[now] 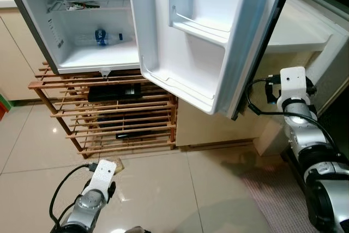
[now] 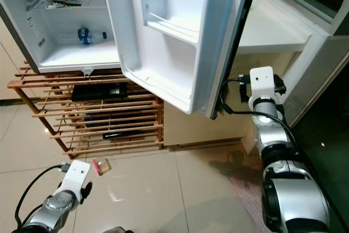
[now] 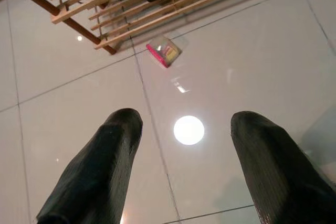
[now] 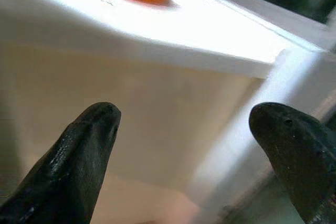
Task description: Restocking fridge
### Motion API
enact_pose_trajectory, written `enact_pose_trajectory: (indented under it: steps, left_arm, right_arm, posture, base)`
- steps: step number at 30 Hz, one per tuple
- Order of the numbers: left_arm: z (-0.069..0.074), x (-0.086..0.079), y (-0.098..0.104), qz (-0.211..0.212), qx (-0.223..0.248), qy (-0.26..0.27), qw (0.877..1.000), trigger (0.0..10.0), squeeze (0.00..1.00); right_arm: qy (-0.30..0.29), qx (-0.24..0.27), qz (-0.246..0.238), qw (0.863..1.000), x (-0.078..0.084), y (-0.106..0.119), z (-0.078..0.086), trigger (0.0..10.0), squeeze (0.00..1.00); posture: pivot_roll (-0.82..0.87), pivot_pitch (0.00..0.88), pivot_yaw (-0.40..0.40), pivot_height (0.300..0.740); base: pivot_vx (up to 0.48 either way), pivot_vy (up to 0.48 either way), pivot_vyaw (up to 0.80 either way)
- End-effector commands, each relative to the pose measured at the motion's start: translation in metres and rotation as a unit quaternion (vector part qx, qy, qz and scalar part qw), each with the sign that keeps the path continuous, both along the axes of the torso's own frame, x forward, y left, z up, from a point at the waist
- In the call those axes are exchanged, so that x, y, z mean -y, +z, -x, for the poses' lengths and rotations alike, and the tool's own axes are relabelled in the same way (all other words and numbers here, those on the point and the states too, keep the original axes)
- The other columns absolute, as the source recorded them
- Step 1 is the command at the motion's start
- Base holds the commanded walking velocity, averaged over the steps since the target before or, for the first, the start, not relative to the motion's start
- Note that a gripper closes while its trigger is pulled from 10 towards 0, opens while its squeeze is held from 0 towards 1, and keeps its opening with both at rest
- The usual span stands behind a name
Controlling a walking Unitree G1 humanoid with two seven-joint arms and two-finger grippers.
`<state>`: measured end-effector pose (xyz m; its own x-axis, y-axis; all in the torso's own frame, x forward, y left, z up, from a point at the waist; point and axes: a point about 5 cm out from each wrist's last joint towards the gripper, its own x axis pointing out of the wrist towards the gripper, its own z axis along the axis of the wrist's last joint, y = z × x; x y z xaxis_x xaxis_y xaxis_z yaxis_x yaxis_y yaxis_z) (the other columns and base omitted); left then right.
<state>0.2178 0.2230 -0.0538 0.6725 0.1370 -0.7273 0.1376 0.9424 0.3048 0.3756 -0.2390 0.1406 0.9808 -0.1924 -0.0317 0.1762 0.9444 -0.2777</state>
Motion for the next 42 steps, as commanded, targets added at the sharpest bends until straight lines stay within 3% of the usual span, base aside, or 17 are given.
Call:
enact_pose_trajectory:
  steps: [1, 7, 11, 13, 14, 21, 23, 26, 27, 28, 30, 32, 33, 37, 39, 40, 42]
  left_arm:
    - [-0.007, 0.01, 0.001, 0.032, 0.014, 0.001, 0.999, 10.0, 0.0]
    - [-0.008, 0.027, -0.003, 0.059, -0.006, -0.026, 0.998, 10.0, 0.0]
    - [0.013, 0.027, -0.018, 0.035, -0.084, -0.045, 0.995, 10.0, 0.0]
    - [0.027, 0.02, -0.025, 0.02, -0.123, -0.048, 0.991, 10.0, 0.0]
    - [0.048, 0.007, -0.033, -0.004, -0.174, -0.046, 0.984, 10.0, 0.0]
    - [0.096, -0.018, -0.045, -0.045, -0.28, -0.06, 0.957, 10.0, 0.0]
    - [0.103, -0.023, -0.046, -0.061, -0.296, -0.067, 0.951, 10.0, 0.0]
    - [0.101, -0.026, -0.045, -0.066, -0.294, -0.058, 0.952, 10.0, 0.0]
    - [0.101, -0.026, -0.045, -0.066, -0.294, -0.058, 0.952, 10.0, 0.0]
    - [0.096, -0.023, -0.044, -0.063, -0.286, -0.06, 0.954, 10.0, 0.0]
    - [0.092, -0.02, -0.043, -0.059, -0.282, -0.064, 0.955, 10.0, 0.0]
    - [0.09, -0.017, -0.044, -0.056, -0.28, -0.07, 0.956, 10.0, 0.0]
    - [0.09, -0.017, -0.044, -0.056, -0.28, -0.07, 0.956, 10.0, 0.0]
    - [0.066, 0.008, -0.041, -0.023, -0.222, -0.096, 0.97, 10.0, 0.0]
    - [0.057, 0.015, -0.038, -0.012, -0.2, -0.1, 0.975, 10.0, 0.0]
    - [0.036, 0.031, -0.032, 0.014, -0.144, -0.114, 0.983, 10.0, 0.0]
    - [0.027, 0.039, -0.028, 0.026, -0.118, -0.121, 0.985, 10.0, 0.0]
  right_arm:
    - [0.041, 0.04, -0.05, 0.997, -0.016, 0.018, -0.01, 10.0, 0.0]
    - [0.098, 0.065, -0.1, 0.988, -0.039, 0.025, -0.014, 10.0, 0.0]
    - [0.126, 0.081, -0.127, 0.981, -0.052, 0.027, -0.014, 10.0, 0.0]
    - [0.144, 0.089, -0.144, 0.975, -0.059, 0.029, -0.014, 10.0, 0.0]
    - [0.173, 0.097, -0.163, 0.966, -0.068, 0.03, -0.01, 10.0, 0.0]
    - [0.221, 0.115, -0.199, 0.948, -0.084, 0.04, 0.008, 10.0, 0.0]
    - [0.273, 0.104, -0.231, 0.928, -0.096, 0.045, 0.019, 10.0, 0.0]
    - [0.39, 0.065, -0.291, 0.871, -0.116, 0.053, 0.044, 10.0, 0.0]
    - [0.39, 0.065, -0.291, 0.871, -0.116, 0.053, 0.044, 10.0, 0.0]
    - [0.458, 0.027, -0.349, 0.817, -0.115, 0.052, 0.066, 10.0, 0.0]
    - [0.478, 0.004, -0.367, 0.798, -0.109, 0.047, 0.077, 10.0, 0.0]
    - [0.438, -0.003, -0.36, 0.824, -0.096, 0.038, 0.073, 10.0, 0.0]
    - [0.438, -0.003, -0.36, 0.824, -0.096, 0.038, 0.073, 10.0, 0.0]
    - [0.24, -0.018, -0.214, 0.947, -0.052, 0.009, 0.053, 10.0, 0.0]
    - [0.215, -0.022, -0.185, 0.959, -0.047, 0.006, 0.053, 10.0, 0.0]
    - [0.17, -0.014, -0.168, 0.971, -0.039, 0.005, 0.052, 10.0, 0.0]
    - [0.154, -0.009, -0.181, 0.971, -0.037, 0.005, 0.053, 10.0, 0.0]
  posture:
    - [-0.04, 0.0, -0.023, 0.74]
    - [-0.04, 0.0, -0.026, 0.74]
    - [-0.06, 0.0, -0.021, 0.74]
    - [-0.07, 0.0, -0.016, 0.74]
    - [-0.08, 0.0, -0.014, 0.74]
    - [-0.11, 0.0, -0.007, 0.74]
    - [-0.12, 0.0, -0.006, 0.74]
    - [-0.13, 0.0, -0.003, 0.74]
    - [-0.13, 0.0, -0.003, 0.74]
    - [-0.13, 0.0, -0.003, 0.74]
    - [-0.13, 0.0, -0.002, 0.74]
    - [-0.13, 0.0, 0.0, 0.74]
    - [-0.13, 0.0, 0.0, 0.74]
    - [-0.12, 0.0, 0.004, 0.74]
    - [-0.12, 0.0, 0.005, 0.74]
    - [-0.11, 0.0, 0.004, 0.74]
    - [-0.11, 0.0, 0.004, 0.74]
  base:
    - [0.0, 0.0, 0.0]
    - [0.0, 0.0, 0.0]
    - [0.0, 0.0, 0.0]
    - [0.0, 0.0, 0.0]
    - [0.0, 0.0, 0.0]
    - [0.0, 0.0, 0.0]
    - [0.0, 0.0, 0.0]
    - [0.0, 0.0, 0.0]
    - [0.0, 0.0, 0.0]
    - [0.0, 0.0, 0.0]
    - [0.0, 0.0, 0.0]
    - [0.0, 0.0, 0.0]
    - [0.0, 0.0, 0.0]
    - [0.0, 0.0, 0.0]
    - [0.0, 0.0, 0.0]
    - [0.0, 0.0, 0.0]
    - [0.0, 0.0, 0.0]
